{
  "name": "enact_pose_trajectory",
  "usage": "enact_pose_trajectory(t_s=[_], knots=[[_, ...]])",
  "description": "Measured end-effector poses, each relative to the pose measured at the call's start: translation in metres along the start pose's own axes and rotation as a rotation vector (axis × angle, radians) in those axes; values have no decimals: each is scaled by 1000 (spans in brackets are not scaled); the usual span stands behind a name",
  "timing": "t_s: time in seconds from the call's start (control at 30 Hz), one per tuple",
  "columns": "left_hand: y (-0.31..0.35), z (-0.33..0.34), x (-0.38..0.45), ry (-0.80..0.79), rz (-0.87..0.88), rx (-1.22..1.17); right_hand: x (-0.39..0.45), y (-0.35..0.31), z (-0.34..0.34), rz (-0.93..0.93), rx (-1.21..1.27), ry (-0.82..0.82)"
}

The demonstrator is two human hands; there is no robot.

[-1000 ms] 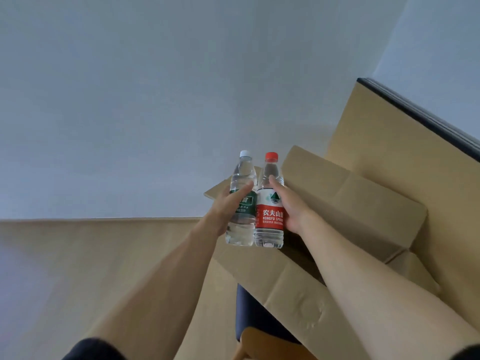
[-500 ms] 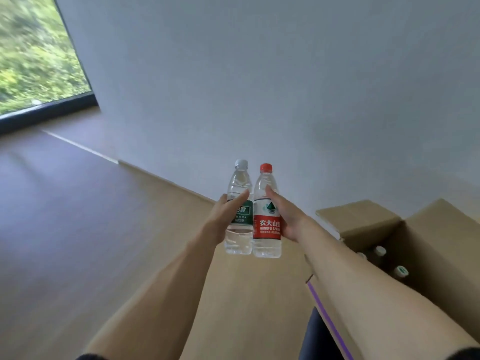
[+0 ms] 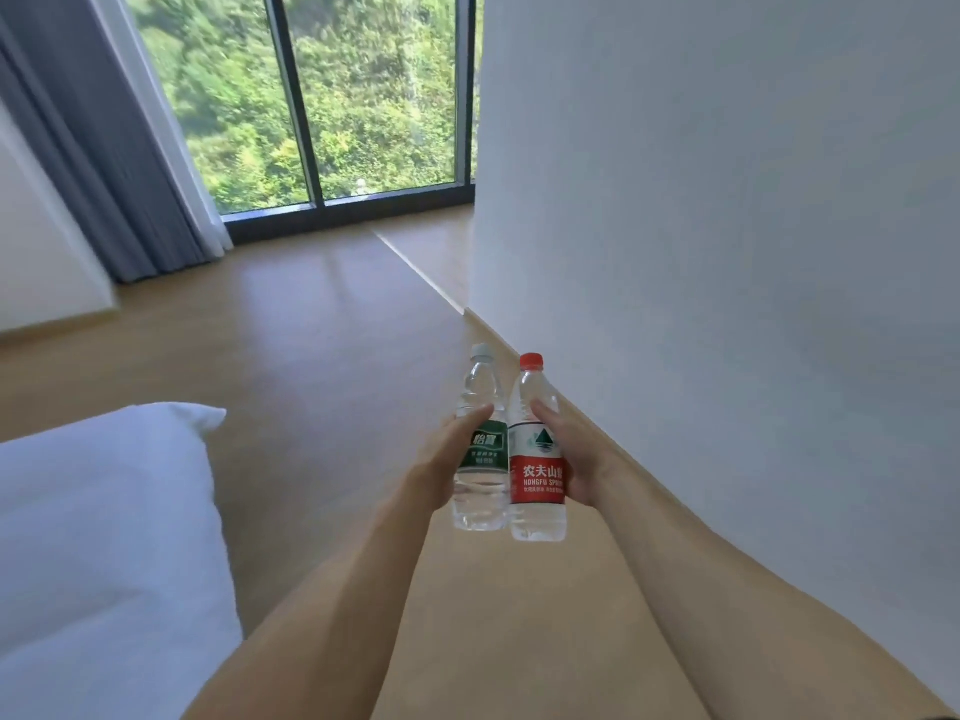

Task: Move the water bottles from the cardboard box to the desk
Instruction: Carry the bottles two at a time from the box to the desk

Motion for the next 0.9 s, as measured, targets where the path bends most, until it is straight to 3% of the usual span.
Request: enact_pose_trajectory(t_s=[0.2, 0.47, 0.73, 0.9], knots=[[46, -95, -4, 149, 85, -59, 65, -26, 89, 66, -108, -128], [90, -177, 6, 323, 208, -75, 143, -55, 160, 89, -206, -259], [138, -229, 72, 530, 255, -128, 255, -99, 190, 97, -265, -400], [174, -246, 135, 571, 216, -234, 333, -145, 196, 103, -291, -483]])
Point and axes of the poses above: each hand's wrist, its own x-axis towards the middle knuckle, its own z-axis out of the palm, y = z × x, the point moved 4 cm from there along x, towards the middle knuckle, and after that the axes turned 14 degrees about -x, right-handed, at the moved point
